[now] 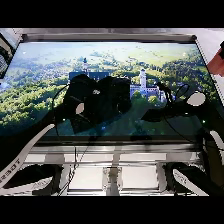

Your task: Fold the clothes and pants, and hang the long-sleeved shirts on hangers.

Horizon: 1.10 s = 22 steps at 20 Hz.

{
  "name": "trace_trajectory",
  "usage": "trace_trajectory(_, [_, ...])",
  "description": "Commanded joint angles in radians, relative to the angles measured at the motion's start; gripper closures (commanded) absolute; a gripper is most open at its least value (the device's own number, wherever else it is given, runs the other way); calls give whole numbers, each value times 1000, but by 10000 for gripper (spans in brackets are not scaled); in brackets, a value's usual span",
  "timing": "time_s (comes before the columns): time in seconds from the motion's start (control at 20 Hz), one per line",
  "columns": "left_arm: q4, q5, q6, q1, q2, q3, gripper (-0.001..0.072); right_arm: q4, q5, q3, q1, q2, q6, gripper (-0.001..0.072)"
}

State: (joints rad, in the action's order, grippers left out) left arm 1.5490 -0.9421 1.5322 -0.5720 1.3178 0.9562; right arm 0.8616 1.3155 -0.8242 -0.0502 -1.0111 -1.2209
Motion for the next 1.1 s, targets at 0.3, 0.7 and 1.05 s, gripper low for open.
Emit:
trace_trajectory(0.3, [-39,-20,-7,-4,0,-1,682,-1,-19,0,0,0,0,572])
trace_trajectory(0.7, [-153,-153,-99,46,-91,-2,416,-2,-34,0,0,0,0,572])
trace_trajectory(1.05, [-181,-124,-103,29,48,-1,333,-3,-25,0,0,0,-1,572])
